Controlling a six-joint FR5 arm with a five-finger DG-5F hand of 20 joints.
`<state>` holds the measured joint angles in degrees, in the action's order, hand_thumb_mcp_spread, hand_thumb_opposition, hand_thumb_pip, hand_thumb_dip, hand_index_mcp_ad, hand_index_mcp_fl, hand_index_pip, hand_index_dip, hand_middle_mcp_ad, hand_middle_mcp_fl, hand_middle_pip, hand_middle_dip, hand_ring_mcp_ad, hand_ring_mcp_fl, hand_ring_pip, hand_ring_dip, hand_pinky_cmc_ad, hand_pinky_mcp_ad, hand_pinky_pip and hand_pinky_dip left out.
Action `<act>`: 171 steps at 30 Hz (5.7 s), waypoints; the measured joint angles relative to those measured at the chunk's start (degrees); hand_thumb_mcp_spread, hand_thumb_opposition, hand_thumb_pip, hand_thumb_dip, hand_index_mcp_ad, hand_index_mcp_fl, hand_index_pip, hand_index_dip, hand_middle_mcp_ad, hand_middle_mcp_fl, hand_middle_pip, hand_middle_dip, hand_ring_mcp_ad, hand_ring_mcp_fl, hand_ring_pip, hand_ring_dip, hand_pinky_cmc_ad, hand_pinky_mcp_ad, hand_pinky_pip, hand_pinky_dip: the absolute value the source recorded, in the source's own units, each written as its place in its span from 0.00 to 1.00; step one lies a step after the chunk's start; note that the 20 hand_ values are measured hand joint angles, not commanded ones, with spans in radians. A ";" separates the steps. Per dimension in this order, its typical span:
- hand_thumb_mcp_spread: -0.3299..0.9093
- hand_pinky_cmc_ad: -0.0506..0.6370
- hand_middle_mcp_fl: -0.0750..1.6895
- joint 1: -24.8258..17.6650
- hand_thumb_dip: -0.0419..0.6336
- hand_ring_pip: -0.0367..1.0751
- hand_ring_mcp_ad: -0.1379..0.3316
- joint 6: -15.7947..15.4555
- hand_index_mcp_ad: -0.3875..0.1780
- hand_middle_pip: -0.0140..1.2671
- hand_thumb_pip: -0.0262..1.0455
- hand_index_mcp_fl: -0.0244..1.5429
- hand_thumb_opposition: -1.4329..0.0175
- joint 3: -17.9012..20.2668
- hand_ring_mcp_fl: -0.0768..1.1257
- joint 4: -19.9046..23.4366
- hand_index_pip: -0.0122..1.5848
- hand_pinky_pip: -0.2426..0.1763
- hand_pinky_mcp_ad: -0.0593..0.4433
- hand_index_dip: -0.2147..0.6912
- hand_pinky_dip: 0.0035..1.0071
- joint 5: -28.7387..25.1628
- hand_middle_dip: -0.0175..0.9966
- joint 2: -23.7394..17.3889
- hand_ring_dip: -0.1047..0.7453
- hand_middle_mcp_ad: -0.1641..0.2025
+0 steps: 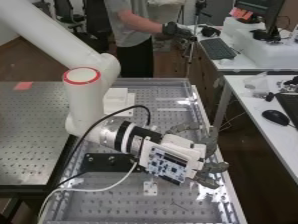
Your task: Grab the chopstick and place it in the clear container
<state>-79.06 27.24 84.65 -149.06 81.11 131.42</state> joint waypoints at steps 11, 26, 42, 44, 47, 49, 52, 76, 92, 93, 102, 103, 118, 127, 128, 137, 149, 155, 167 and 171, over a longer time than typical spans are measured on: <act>0.74 0.44 0.58 0.47 0.48 0.12 0.51 -0.44 0.26 0.18 0.48 0.53 0.39 -0.49 0.39 -0.25 0.39 0.38 0.52 0.49 0.13 0.53 0.65 0.52 0.51 0.52; 0.74 0.44 0.61 0.69 0.49 0.13 0.48 -0.51 0.25 0.23 0.47 0.57 0.38 -0.29 0.44 -0.28 0.39 0.42 0.52 0.49 0.13 0.86 0.65 0.51 0.56 0.51; 0.74 0.45 0.67 0.79 0.49 0.13 0.48 -0.79 0.26 0.21 0.47 0.55 0.39 -0.70 0.43 -0.43 0.33 0.43 0.51 0.49 0.13 1.22 0.65 0.68 0.56 0.52; 0.74 0.45 0.67 0.78 0.49 0.13 0.48 -0.98 0.26 0.21 0.47 0.62 0.37 -0.79 0.43 -0.42 0.39 0.43 0.51 0.50 0.13 1.03 0.65 0.74 0.56 0.51; 0.79 0.45 0.71 0.78 0.49 0.13 0.48 -1.22 0.26 0.22 0.44 0.66 0.30 -0.82 0.43 -0.31 0.44 0.43 0.51 0.53 0.14 0.59 0.65 0.74 0.57 0.51; 0.82 0.45 0.72 0.76 0.49 0.13 0.48 -1.35 0.26 0.23 0.44 0.68 0.28 -0.88 0.45 -0.27 0.44 0.43 0.51 0.53 0.14 0.53 0.65 0.76 0.57 0.51; 0.85 0.46 0.72 0.74 0.48 0.13 0.48 -1.57 0.25 0.23 0.45 0.69 0.26 -0.94 0.46 -0.32 0.44 0.42 0.55 0.54 0.14 0.38 0.65 0.78 0.57 0.51; 0.90 0.51 0.80 -0.15 0.48 0.14 0.48 -8.95 0.41 0.17 0.42 0.84 0.25 -1.97 0.51 1.55 0.23 0.46 0.58 0.62 0.15 -0.43 0.62 -1.61 0.61 0.48; 0.90 0.50 0.85 -2.26 0.48 0.14 0.44 -18.87 0.39 0.16 0.41 0.89 0.25 -1.75 0.54 -0.15 0.18 0.47 0.58 0.63 0.15 -0.85 0.62 -8.62 0.62 0.48; 0.90 0.50 0.85 -2.50 0.48 0.14 0.44 -19.55 0.39 0.16 0.41 0.90 0.25 -1.59 0.54 -0.16 0.17 0.47 0.58 0.64 0.15 -0.91 0.62 -9.17 0.62 0.48; 0.89 0.50 0.85 -5.01 0.48 0.13 0.44 -27.93 0.39 0.16 0.41 0.90 0.25 -0.17 0.54 -0.56 0.15 0.47 0.58 0.64 0.15 -0.08 0.60 -14.24 0.62 0.48; 0.89 0.50 0.85 -5.42 0.48 0.13 0.44 -29.12 0.39 0.16 0.41 0.90 0.25 0.11 0.54 -0.56 0.15 0.47 0.58 0.65 0.15 0.15 0.60 -15.02 0.62 0.48; 0.89 0.50 0.85 -14.11 0.48 0.14 0.41 -41.23 0.39 0.15 0.40 0.92 0.25 5.58 0.56 -3.21 0.13 0.47 0.59 0.66 0.15 0.13 0.60 -23.32 0.62 0.48; 0.89 0.51 0.85 -19.76 0.48 0.14 0.41 -46.27 0.37 0.15 0.41 0.92 0.25 5.23 0.56 -11.24 0.13 0.48 0.58 0.66 0.15 0.06 0.60 -23.74 0.62 0.49; 0.89 0.51 0.85 -20.40 0.48 0.14 0.40 -47.09 0.37 0.15 0.41 0.92 0.25 4.76 0.56 -12.74 0.13 0.48 0.58 0.66 0.15 -0.29 0.60 -23.42 0.62 0.48; 0.89 0.51 0.86 -23.60 0.48 0.14 0.37 -50.60 0.37 0.15 0.41 0.92 0.25 0.69 0.57 -21.69 0.13 0.48 0.58 0.67 0.15 -2.45 0.60 -19.94 0.62 0.48; 0.89 0.50 0.86 -25.83 0.48 0.14 0.37 -53.68 0.37 0.15 0.41 0.92 0.24 -8.23 0.57 -35.08 0.12 0.52 0.59 0.67 0.16 -4.26 0.59 -13.45 0.62 0.48; 0.87 0.50 0.86 -26.17 0.48 0.14 0.37 -53.88 0.37 0.16 0.41 0.93 0.24 -13.54 0.57 -41.97 0.11 0.52 0.60 0.69 0.16 -4.37 0.58 -10.13 0.62 0.48; 0.87 0.50 0.86 -26.31 0.48 0.14 0.37 -58.94 0.37 0.16 0.41 0.93 0.24 -26.55 0.59 -56.11 0.10 0.52 0.60 0.71 0.16 -4.35 0.57 -2.27 0.63 0.48; 0.87 0.50 0.86 -26.30 0.48 0.14 0.37 -59.39 0.37 0.16 0.41 0.93 0.24 -28.10 0.59 -57.15 0.10 0.52 0.60 0.73 0.15 -3.59 0.57 -1.09 0.63 0.48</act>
<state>-105.36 -32.15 56.54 -206.22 77.52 130.33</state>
